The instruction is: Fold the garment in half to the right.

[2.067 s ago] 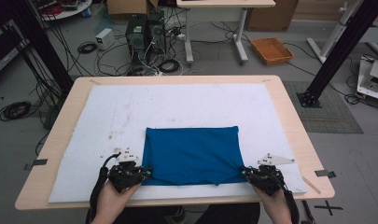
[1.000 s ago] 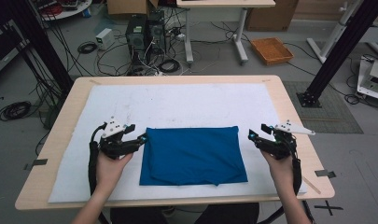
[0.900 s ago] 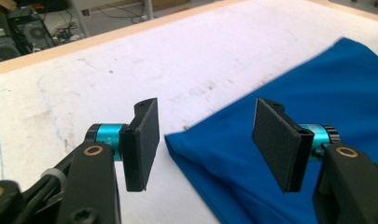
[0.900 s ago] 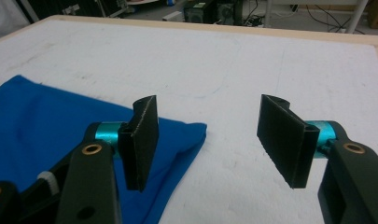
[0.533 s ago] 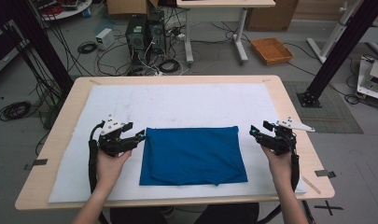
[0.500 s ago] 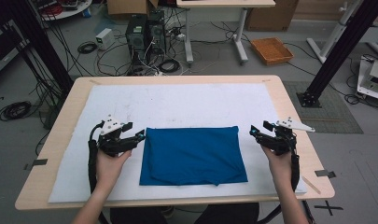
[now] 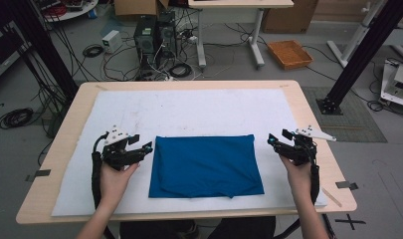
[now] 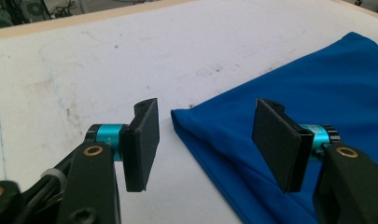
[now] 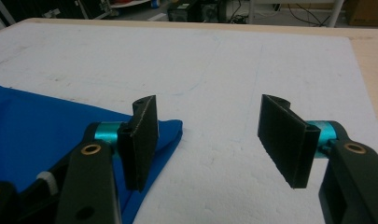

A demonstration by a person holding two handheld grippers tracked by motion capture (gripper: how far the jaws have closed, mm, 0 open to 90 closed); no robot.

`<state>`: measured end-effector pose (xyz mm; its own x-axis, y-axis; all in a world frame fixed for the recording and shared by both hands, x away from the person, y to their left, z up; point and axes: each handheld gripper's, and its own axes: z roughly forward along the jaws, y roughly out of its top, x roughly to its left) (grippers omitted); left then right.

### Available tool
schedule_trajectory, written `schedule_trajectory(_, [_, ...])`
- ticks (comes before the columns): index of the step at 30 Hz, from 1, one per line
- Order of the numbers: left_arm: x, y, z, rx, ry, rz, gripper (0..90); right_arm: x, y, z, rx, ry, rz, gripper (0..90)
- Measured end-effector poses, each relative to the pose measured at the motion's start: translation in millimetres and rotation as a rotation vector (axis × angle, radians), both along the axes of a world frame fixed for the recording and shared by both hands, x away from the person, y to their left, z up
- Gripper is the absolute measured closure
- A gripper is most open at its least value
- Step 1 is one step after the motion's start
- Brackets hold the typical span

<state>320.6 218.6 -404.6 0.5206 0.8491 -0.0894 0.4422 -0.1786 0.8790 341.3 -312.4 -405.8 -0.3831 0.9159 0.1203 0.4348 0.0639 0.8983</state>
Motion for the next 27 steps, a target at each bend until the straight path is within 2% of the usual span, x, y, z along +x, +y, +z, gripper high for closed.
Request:
schedule_trajectory(5, [-19.8, 10.1, -4.9, -0.058, 0.045, 0.017, 41.4, -1.5, -0.5, 0.7, -0.002, -0.006, 0.001, 38.4])
schedule_trajectory(9, [-37.7, 8.6, -14.1, -0.046, 0.079, 0.044, 42.3, -1.4, 0.7, 0.4, -0.006, -0.005, 0.007, 38.4])
schedule_trajectory(14, [-55.7, 8.6, -26.9, -0.1, 0.167, 0.036, 42.4, -0.1, 1.6, 0.3, -0.006, -0.005, 0.007, 38.4])
schedule_trajectory(17, [-62.1, 8.1, -36.1, -0.149, 0.23, 0.023, 42.4, -0.1, 1.5, -0.1, -0.008, -0.004, 0.007, 38.4])
schedule_trajectory(22, [-67.7, 3.9, -47.1, -0.193, 0.313, 0.013, 42.4, -1.1, 1.7, 0.3, -0.011, -0.01, 0.004, 38.4])
schedule_trajectory(24, [-69.3, 2.5, -48.6, -0.203, 0.312, 0.017, 43.0, -1.3, 1.8, 0.5, -0.009, -0.009, 0.002, 38.4])
schedule_trajectory(27, [-69.6, -0.2, -48.9, -0.233, 0.333, 0.011, 45.6, -1.3, 2.0, 0.4, -0.01, -0.008, 0.003, 38.4])
